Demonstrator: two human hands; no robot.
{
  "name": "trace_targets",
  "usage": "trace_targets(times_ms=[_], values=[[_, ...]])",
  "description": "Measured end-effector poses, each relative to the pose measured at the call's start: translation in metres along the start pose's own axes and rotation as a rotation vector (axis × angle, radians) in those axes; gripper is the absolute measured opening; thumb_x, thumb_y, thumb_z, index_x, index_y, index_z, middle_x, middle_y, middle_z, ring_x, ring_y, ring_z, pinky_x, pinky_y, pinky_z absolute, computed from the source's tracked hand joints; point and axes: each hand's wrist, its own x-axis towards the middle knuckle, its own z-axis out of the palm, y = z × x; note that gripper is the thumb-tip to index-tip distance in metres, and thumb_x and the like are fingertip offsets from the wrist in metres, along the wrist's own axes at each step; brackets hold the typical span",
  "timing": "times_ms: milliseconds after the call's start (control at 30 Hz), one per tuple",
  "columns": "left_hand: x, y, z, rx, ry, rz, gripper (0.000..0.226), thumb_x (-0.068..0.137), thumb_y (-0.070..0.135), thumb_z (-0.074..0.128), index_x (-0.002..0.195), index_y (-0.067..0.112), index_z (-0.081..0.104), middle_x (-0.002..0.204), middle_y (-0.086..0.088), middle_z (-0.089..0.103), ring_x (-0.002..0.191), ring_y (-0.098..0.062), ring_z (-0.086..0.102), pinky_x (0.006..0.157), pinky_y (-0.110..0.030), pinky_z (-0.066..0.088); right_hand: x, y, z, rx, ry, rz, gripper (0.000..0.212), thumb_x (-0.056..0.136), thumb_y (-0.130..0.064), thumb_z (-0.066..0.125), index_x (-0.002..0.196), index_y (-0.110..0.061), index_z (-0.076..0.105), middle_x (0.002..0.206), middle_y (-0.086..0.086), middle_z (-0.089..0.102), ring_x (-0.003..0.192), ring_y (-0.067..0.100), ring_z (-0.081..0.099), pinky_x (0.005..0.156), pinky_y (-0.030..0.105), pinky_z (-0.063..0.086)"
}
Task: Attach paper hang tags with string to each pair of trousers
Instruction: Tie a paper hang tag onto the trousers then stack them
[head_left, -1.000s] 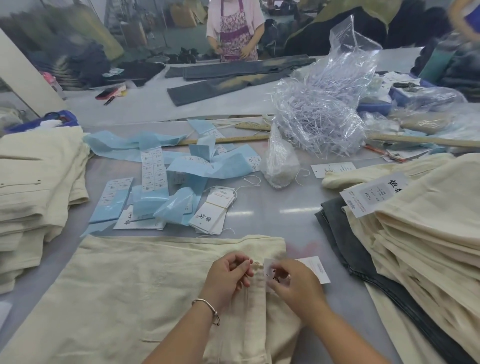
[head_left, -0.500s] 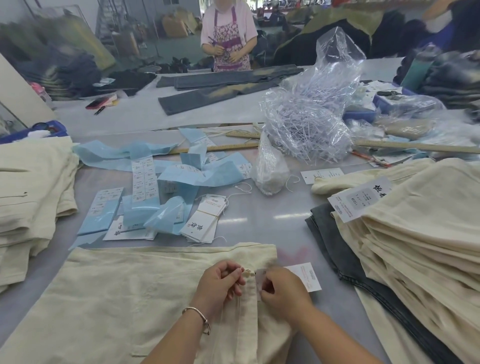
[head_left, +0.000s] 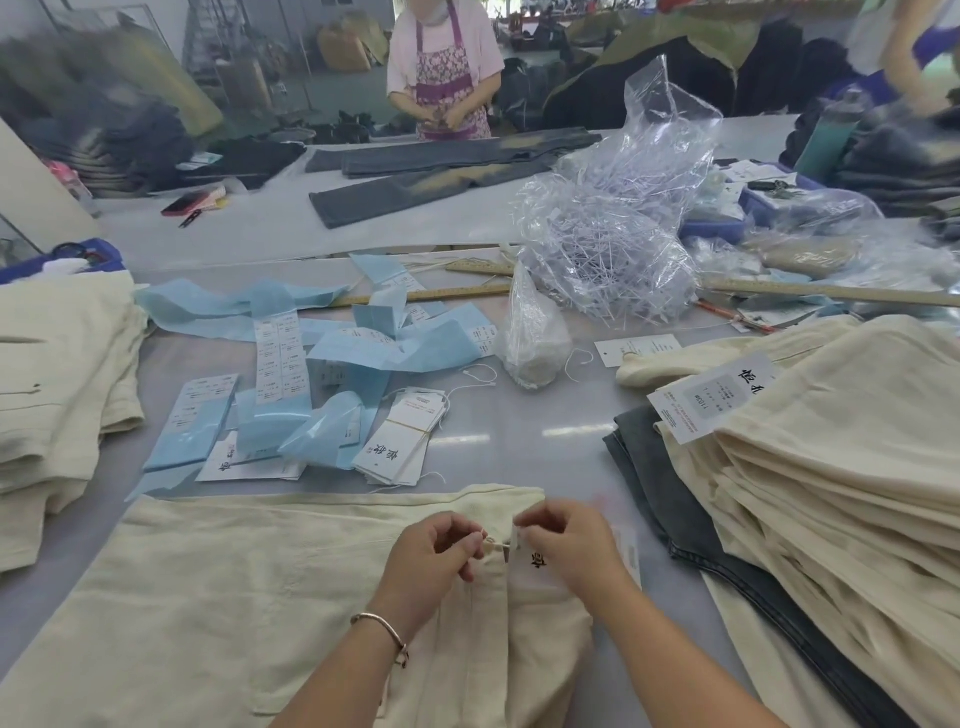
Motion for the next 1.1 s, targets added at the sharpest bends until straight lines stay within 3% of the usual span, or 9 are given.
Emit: trace_targets(times_ms=[100,233,367,500,767,967,1100], values=[[-0.002,0.013,0.0,0.056,0.008,0.081,0.017,0.086,-0.003,0.067,0.078,0.012,0.07,0.06,0.004,0.065,0.05,-0.009,0.055,0.051,-0.016,0.044,0.002,-0.012,-0.001,0.278,-0.035,0.083,0.018,0.08,0.008,0.067,0.078,-0.009,0.074,0.07,0.005,0.068,0.065,0.011,0.059,0.062,0.019,0.047],[-0.004,0.028,0.0,0.178,-0.006,0.177,0.013,0.085,0.004,0.069,0.078,0.014,0.071,0.061,0.009,0.063,0.054,-0.005,0.054,0.058,-0.02,0.045,0.003,-0.02,0.002,0.435,-0.123,0.099,0.018,0.081,0.008,0.066,0.09,-0.006,0.073,0.075,0.006,0.071,0.066,0.01,0.063,0.063,0.017,0.05],[-0.007,0.036,-0.002,0.24,0.009,0.235,0.009,0.086,0.01,0.07,0.079,0.015,0.07,0.058,0.014,0.06,0.054,0.0,0.052,0.056,-0.014,0.04,0.003,-0.021,0.006,0.543,-0.17,0.104,0.018,0.079,0.009,0.067,0.092,-0.002,0.072,0.078,0.01,0.072,0.07,0.014,0.066,0.065,0.018,0.052],[-0.008,0.039,-0.003,0.286,0.031,0.241,0.007,0.086,0.012,0.07,0.08,0.014,0.071,0.062,0.01,0.061,0.056,0.0,0.051,0.056,-0.013,0.039,0.002,-0.02,0.007,0.56,-0.209,0.102,0.015,0.078,0.009,0.067,0.086,-0.002,0.073,0.078,0.013,0.069,0.074,0.02,0.061,0.073,0.023,0.051],[-0.006,0.04,-0.006,0.263,0.014,0.201,0.01,0.086,0.011,0.07,0.077,0.014,0.07,0.063,-0.003,0.066,0.053,-0.004,0.053,0.056,-0.019,0.047,0.003,-0.023,0.008,0.564,-0.253,0.059,0.014,0.08,0.011,0.063,0.083,0.0,0.071,0.073,0.01,0.067,0.068,0.017,0.059,0.069,0.02,0.052],[-0.003,0.04,-0.005,0.205,0.006,0.161,0.01,0.086,0.008,0.069,0.076,0.01,0.07,0.059,0.006,0.06,0.054,-0.005,0.053,0.054,-0.018,0.047,0.005,-0.022,0.006,0.488,-0.264,0.02,0.014,0.08,0.013,0.064,0.082,0.0,0.069,0.072,0.01,0.066,0.066,0.018,0.057,0.066,0.019,0.05],[-0.001,0.039,-0.005,0.242,-0.009,0.16,0.012,0.084,0.009,0.07,0.072,0.012,0.069,0.056,0.01,0.058,0.053,-0.004,0.052,0.056,-0.026,0.051,0.004,-0.023,0.006,0.42,-0.281,-0.026,0.016,0.08,0.015,0.063,0.081,0.0,0.07,0.071,0.005,0.069,0.064,0.012,0.059,0.063,0.018,0.048]])
